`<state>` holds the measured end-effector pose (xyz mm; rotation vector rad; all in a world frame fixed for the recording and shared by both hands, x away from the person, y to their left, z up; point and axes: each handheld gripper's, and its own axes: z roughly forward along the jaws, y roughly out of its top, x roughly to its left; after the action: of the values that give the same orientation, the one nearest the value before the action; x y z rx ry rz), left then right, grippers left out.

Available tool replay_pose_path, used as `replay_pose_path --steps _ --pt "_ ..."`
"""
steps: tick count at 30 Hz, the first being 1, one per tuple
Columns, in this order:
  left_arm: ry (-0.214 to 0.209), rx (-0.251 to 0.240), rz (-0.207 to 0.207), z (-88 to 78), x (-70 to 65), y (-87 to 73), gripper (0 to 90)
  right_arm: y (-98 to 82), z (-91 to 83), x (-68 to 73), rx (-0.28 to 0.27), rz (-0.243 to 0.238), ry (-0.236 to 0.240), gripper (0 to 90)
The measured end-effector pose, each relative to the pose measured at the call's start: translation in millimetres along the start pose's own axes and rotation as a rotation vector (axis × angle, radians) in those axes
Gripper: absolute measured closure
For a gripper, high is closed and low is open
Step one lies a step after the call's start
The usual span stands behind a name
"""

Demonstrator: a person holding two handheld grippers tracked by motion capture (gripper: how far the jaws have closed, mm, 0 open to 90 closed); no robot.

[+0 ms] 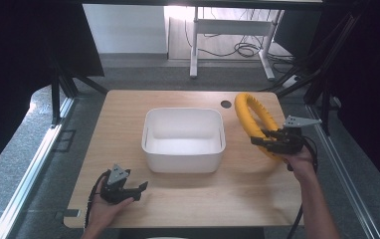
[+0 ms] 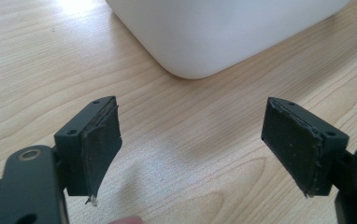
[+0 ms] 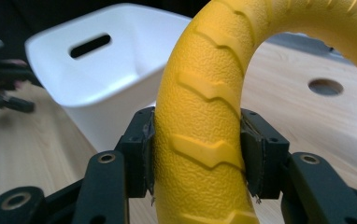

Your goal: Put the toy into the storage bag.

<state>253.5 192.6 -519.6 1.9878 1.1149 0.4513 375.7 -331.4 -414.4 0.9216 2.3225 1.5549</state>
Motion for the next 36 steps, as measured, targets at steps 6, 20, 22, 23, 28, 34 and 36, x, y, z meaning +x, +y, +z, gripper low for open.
replay_pose_path --steps 6,20,22,23,28,34,36 --pt "0.002 -0.005 -0.001 -1.0 0.5 0.3 19.8 8.3 -4.5 10.2 -0.036 -0.016 0.022 51.8" --pt "0.002 -0.006 -0.002 -1.1 1.9 1.0 19.8 24.4 -15.4 16.5 -0.126 0.004 0.057 51.9" --pt "0.002 -0.005 -0.002 -1.1 1.9 1.0 19.7 32.2 -19.2 21.1 -0.133 -0.01 0.056 51.9" --pt "0.002 -0.006 0.0 -1.1 1.9 1.1 19.7 32.2 -19.2 21.1 -0.133 -0.01 0.056 51.9" --pt "-0.002 -0.009 -0.003 -1.4 2.0 1.3 19.8 44.0 -26.2 29.2 -0.157 -0.025 0.072 51.9" --pt "-0.005 -0.01 -0.008 -0.5 1.5 1.2 19.8 59.3 -32.8 46.1 -0.18 -0.065 0.1 51.9" --pt "-0.004 -0.01 -0.008 -0.2 1.1 1.3 19.8 63.6 -33.2 50.9 -0.184 -0.08 0.113 51.9"
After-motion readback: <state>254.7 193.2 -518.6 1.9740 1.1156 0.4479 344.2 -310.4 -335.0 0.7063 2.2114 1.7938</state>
